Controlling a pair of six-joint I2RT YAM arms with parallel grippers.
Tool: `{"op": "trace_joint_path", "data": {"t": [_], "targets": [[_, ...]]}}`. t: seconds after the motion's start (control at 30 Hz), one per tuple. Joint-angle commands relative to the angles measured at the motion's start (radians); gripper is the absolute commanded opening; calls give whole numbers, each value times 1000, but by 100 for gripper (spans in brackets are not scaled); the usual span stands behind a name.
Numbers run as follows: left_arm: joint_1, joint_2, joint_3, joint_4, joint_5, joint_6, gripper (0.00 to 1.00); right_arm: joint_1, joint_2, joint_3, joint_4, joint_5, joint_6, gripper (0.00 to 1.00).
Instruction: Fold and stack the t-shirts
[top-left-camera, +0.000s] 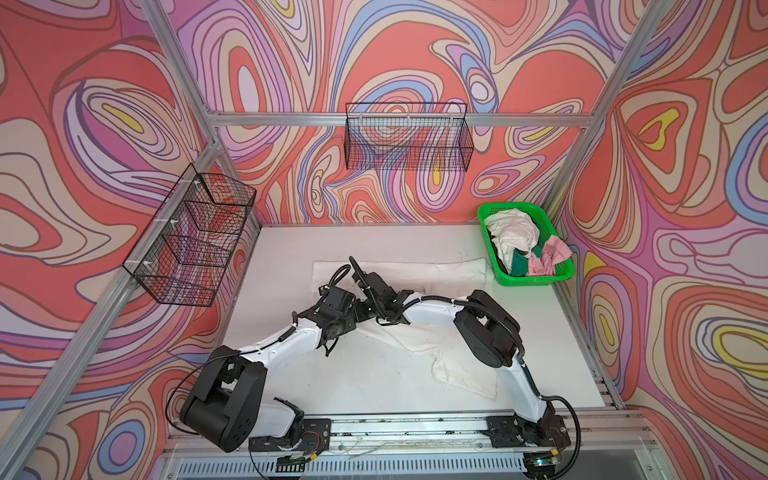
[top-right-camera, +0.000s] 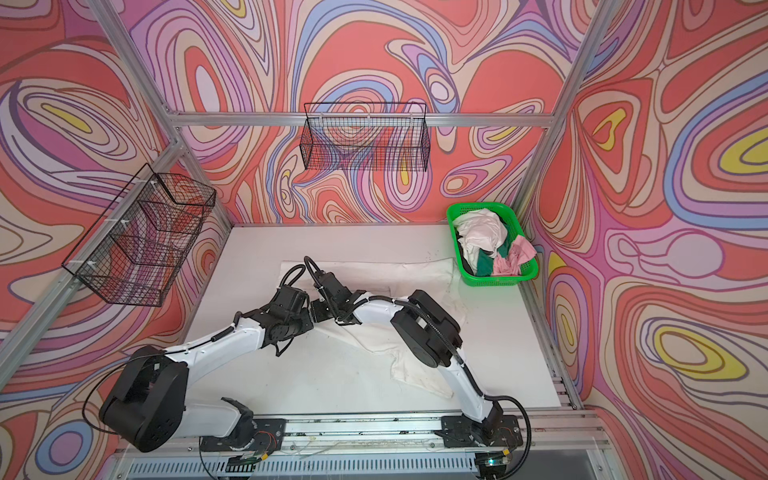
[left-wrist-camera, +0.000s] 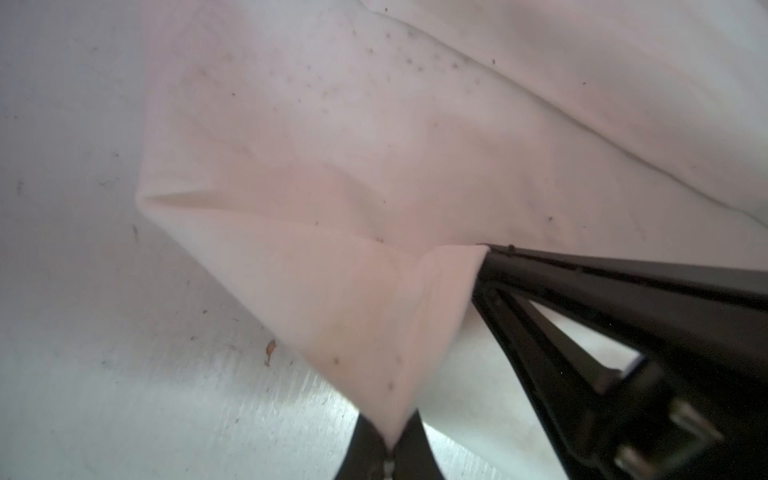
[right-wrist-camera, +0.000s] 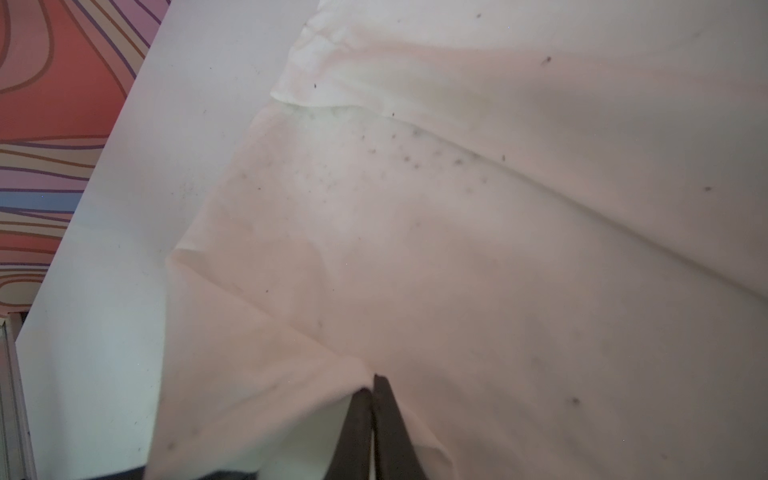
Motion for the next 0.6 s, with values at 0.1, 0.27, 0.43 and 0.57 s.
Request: {"op": "trace_joint_path", "data": {"t": [0.1,0.27,0.43,0.57], "targets": [[-5,-42,16,-110,-16,20,0,2,-7,-6,-5,8,2,0],[-5,-37,4,-104,-6,29,2,2,-12,-9,4,-1,5,0],[-5,-22,13,-109,6,37,9,2,-19,-14,6,-3,5,0],[-5,-18,9,-103,22,40,13,2,-21,-19,10,-8,7,0]]}}
